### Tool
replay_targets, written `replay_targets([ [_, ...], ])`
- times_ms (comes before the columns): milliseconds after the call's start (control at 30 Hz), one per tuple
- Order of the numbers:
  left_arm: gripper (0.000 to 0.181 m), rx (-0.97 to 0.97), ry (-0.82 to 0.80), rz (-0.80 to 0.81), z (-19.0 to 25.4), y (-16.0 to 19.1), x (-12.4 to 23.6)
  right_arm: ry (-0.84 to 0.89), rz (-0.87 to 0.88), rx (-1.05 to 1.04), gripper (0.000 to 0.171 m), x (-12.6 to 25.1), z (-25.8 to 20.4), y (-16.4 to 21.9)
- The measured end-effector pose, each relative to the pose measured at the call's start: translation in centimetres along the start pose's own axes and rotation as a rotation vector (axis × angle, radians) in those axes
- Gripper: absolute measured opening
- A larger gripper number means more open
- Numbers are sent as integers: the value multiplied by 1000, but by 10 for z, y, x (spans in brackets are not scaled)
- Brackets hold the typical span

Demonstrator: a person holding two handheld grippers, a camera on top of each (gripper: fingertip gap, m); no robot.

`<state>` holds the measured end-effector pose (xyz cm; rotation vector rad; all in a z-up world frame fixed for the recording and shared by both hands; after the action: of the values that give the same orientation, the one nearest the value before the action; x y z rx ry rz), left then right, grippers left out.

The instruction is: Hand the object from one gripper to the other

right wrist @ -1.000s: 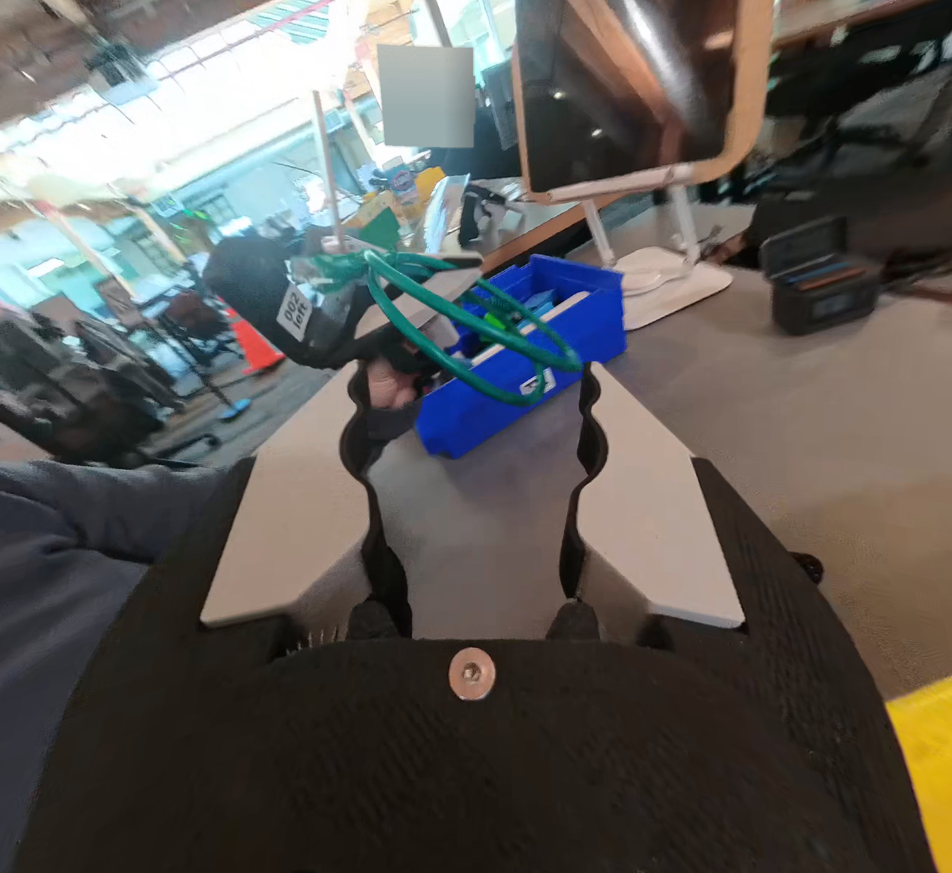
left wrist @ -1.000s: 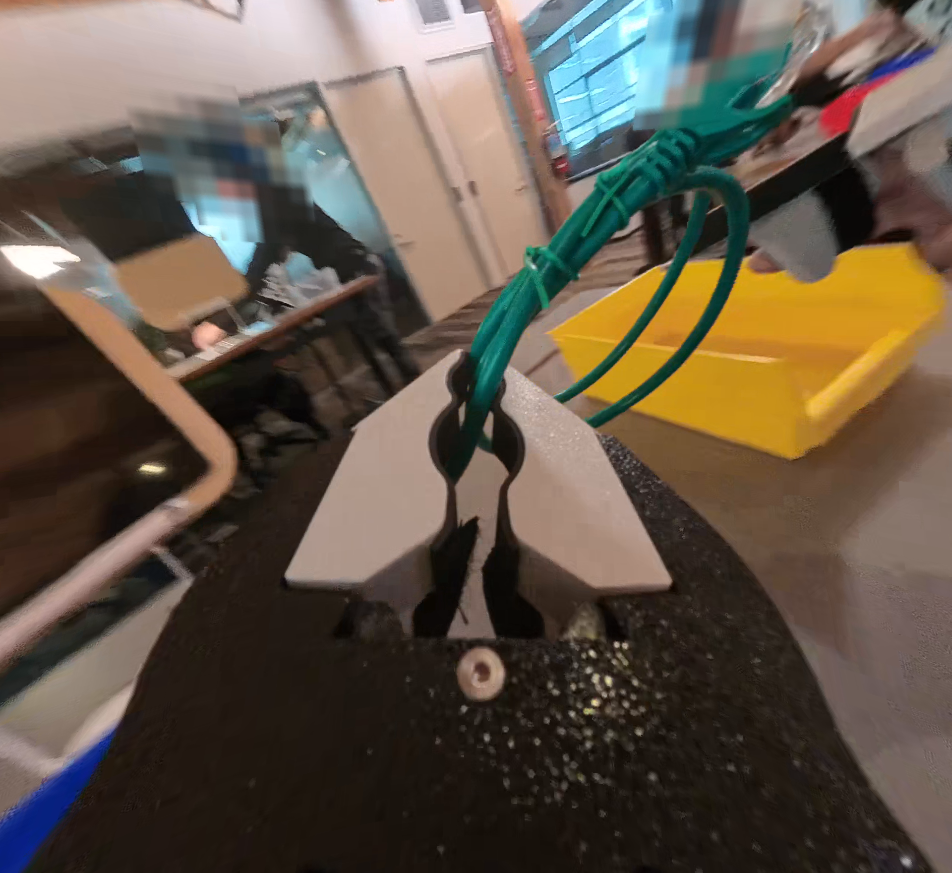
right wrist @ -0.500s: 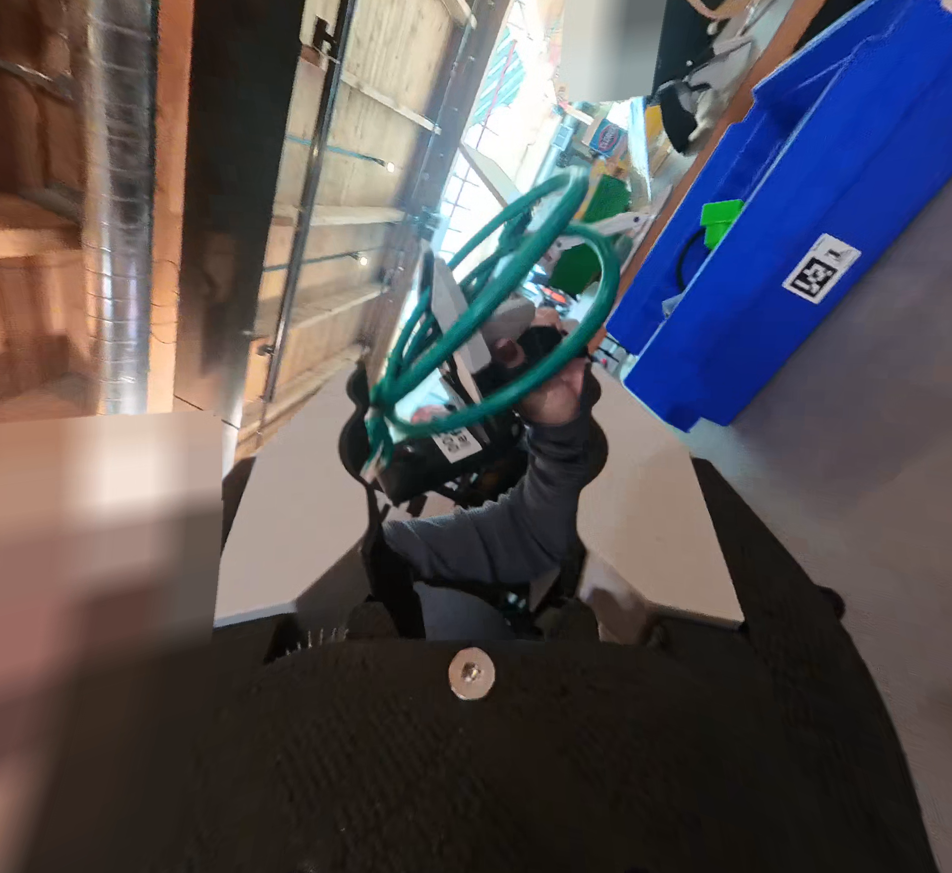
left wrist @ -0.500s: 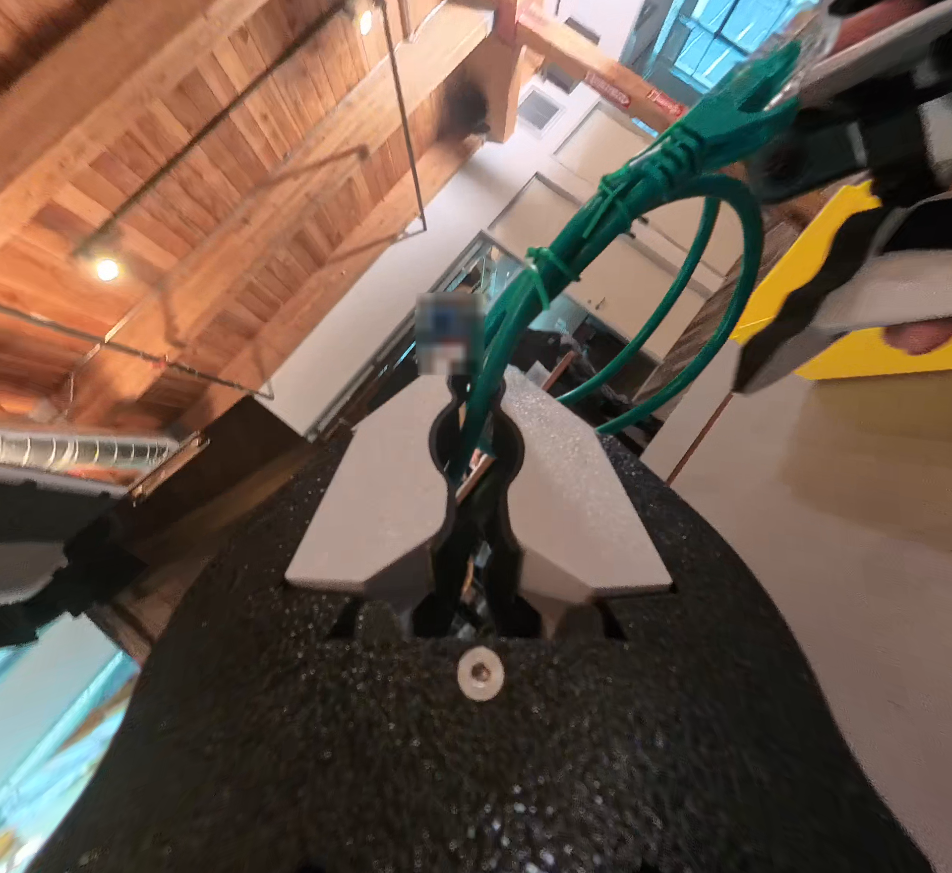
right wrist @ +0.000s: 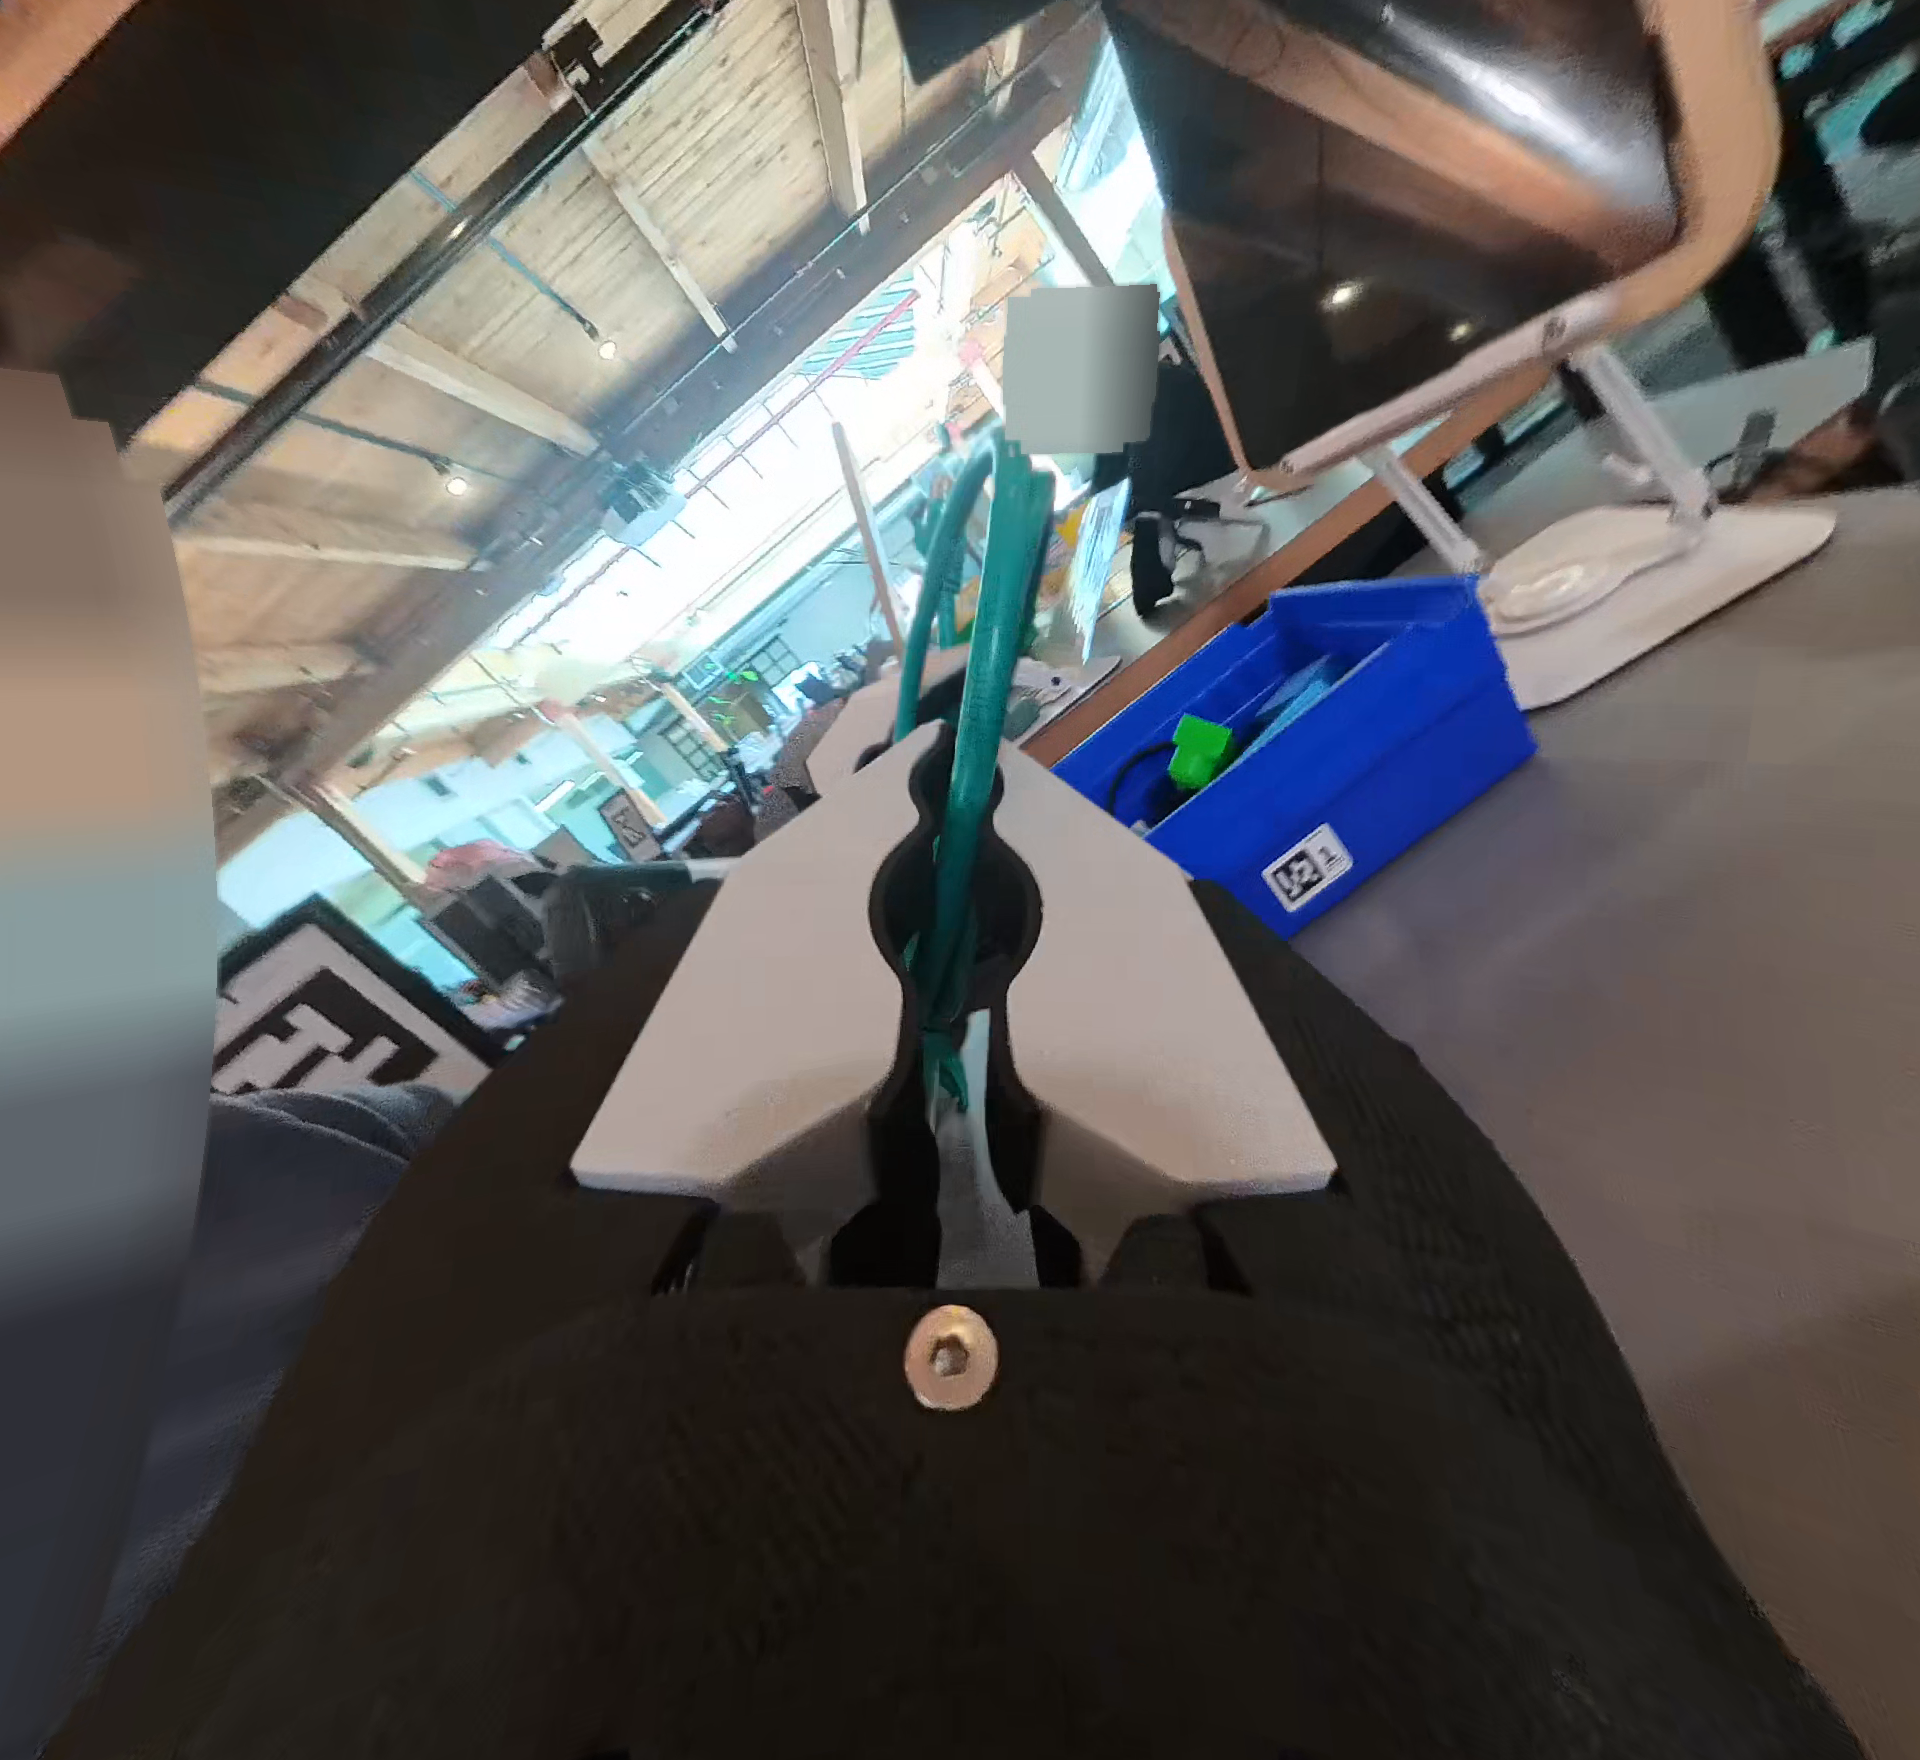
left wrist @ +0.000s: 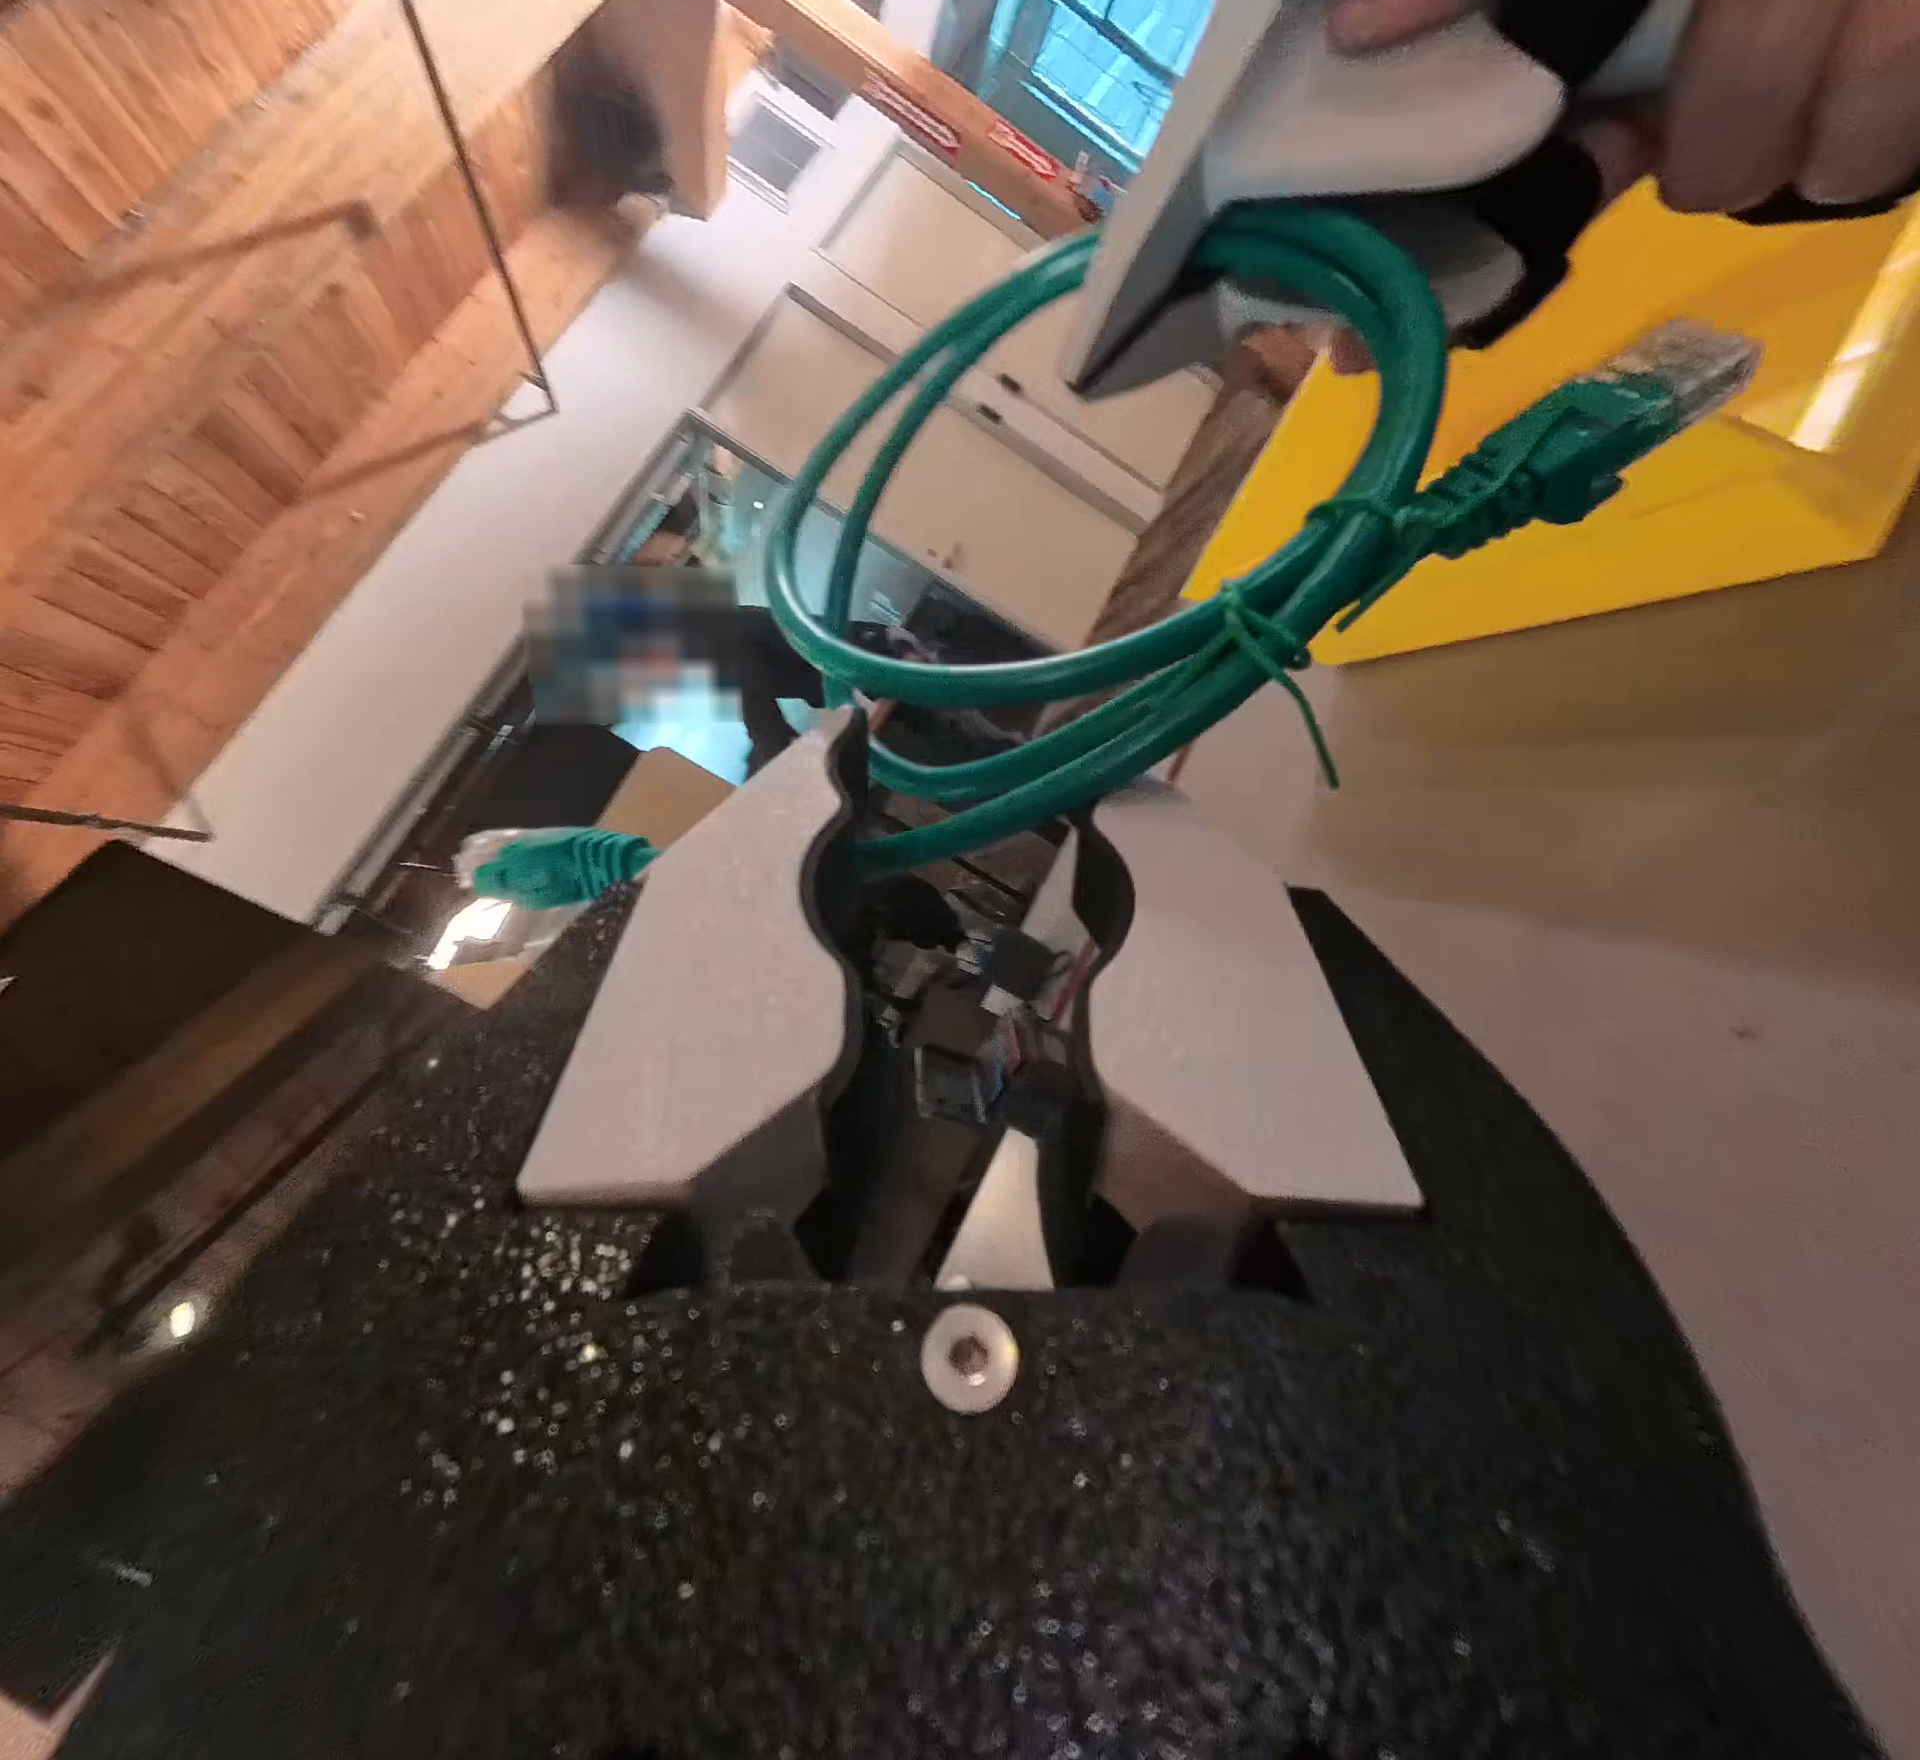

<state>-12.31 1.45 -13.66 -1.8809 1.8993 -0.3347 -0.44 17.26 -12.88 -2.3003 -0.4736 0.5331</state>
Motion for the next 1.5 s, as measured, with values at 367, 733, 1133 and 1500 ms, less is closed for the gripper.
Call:
replay_targets([
  [367, 44, 486, 362, 286, -13, 0, 13, 42, 119, 303, 0, 23, -31, -23],
  [733, 52, 654, 279, 138, -20, -3, 1, 235, -116, 744, 0, 6, -40, -4],
  [1133, 1, 362, 158, -42, -11, -14, 0, 376, -318, 1144, 0, -21, -55, 27],
  [1500, 0, 758, 10, 29, -41, 14, 10, 371, -237, 1021, 86, -14, -55, 13],
])
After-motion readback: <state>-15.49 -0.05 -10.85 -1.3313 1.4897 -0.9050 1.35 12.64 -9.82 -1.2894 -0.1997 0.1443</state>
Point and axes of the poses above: each gripper's, where its closed fingertips meet, x back along the fingers, y out of its underside, z = x × y across the jaws, the point moved 9 cm from there along x, back along the fingers, and after that the axes turned 3 degrees about -x, right-handed, at the moved point
